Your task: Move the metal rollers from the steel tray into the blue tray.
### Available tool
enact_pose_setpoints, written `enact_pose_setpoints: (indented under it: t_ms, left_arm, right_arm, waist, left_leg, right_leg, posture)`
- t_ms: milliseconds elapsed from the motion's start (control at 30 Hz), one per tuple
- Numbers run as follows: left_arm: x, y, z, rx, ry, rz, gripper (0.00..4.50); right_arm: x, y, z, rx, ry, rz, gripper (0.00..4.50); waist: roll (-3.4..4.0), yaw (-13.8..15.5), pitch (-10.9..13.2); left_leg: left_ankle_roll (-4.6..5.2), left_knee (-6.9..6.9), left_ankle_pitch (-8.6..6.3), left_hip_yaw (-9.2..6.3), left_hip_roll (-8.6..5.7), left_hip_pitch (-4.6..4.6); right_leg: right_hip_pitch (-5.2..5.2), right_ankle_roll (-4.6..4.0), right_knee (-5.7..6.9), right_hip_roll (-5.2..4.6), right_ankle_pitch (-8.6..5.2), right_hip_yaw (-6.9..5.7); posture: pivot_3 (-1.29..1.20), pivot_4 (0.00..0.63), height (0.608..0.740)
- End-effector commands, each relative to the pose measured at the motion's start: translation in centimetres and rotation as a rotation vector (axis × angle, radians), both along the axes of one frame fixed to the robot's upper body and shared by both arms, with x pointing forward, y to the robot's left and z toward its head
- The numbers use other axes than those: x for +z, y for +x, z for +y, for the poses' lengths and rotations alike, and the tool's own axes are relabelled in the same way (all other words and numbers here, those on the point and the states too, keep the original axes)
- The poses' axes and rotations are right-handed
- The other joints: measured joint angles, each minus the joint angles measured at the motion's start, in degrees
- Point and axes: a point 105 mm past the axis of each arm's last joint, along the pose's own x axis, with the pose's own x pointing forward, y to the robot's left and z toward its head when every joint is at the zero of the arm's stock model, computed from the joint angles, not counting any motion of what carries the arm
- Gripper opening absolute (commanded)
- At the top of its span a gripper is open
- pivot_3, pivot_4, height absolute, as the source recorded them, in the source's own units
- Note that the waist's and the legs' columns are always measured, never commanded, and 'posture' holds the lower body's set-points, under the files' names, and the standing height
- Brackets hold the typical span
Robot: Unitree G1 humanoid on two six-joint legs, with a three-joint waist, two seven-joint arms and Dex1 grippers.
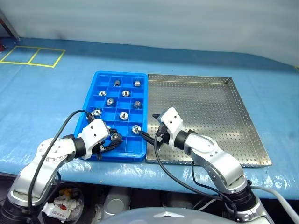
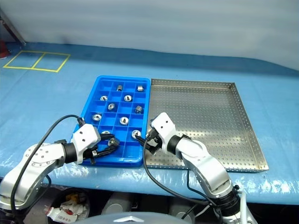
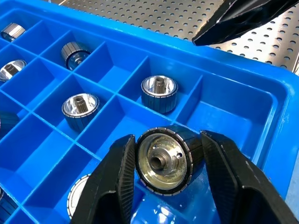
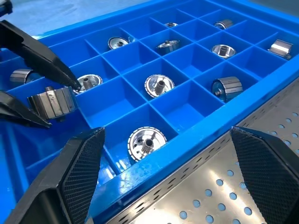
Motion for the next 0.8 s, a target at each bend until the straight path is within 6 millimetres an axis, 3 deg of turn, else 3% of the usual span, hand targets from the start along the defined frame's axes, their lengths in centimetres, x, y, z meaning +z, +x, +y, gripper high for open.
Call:
enact_pose_setpoints:
  t_ms: [33, 433, 467, 667, 800]
  left_arm:
    - [0.4, -0.7, -0.9, -0.066, 0.023, -0.008, 1.87]
    - [-0.8, -0.5, -1.2, -0.113, 0.080, 0.067, 1.87]
    - [-0.8, -0.6, -1.2, -0.115, 0.081, 0.070, 2.58]
    - [0.6, -0.1, -1.4, -0.120, 0.032, 0.019, 4.41]
    - [2.0, 0.2, -1.5, -0.100, -0.070, -0.023, 4.47]
  right_arm:
    - [0.7, -1.7, 0.9, 0.111, 0.010, -0.018, 4.50]
    - [0.4, -2.1, 0.6, 0.074, 0.006, -0.021, 4.50]
    - [0.4, -2.1, 0.5, 0.068, 0.006, -0.022, 4.50]
    - [0.3, -2.3, 0.2, 0.042, 0.004, -0.018, 4.50]
    - [0.2, -2.4, 0.1, 0.038, 0.000, -0.013, 4.50]
  waist:
    - [0.01, 0.0, 0.0]
    - [0.04, -0.1, 0.0]
    - [0.04, -0.1, 0.0]
    - [0.04, -0.4, 0.0]
    - [0.04, -0.4, 0.0]
  left_leg:
    - [0.00, 0.00, 0.00, -0.04, 0.00, 0.00]
    - [-0.07, -0.04, -0.02, -0.36, -0.05, -0.03]
    - [-0.08, -0.04, -0.02, -0.39, -0.05, -0.05]
    - [-0.11, -0.05, -0.04, -0.43, -0.07, -0.13]
    - [-0.13, -0.07, -0.05, -0.47, -0.06, -0.17]
  right_leg:
    - [-0.01, -0.02, -0.01, -0.01, -0.01, -0.06]
    - [-0.04, -0.17, -0.05, -0.10, -0.11, -0.46]
    - [-0.03, -0.18, -0.05, -0.10, -0.12, -0.48]
    - [0.04, -0.23, -0.05, -0.10, -0.16, -0.53]
    - [0.05, -0.27, -0.04, -0.10, -0.19, -0.58]
  posture:
    - [0.33, 0.150, 0.740]
    - [0.27, 0.150, 0.740]
    - [0.26, 0.150, 0.740]
    - [0.25, 0.150, 0.740]
    - [0.25, 0.150, 0.740]
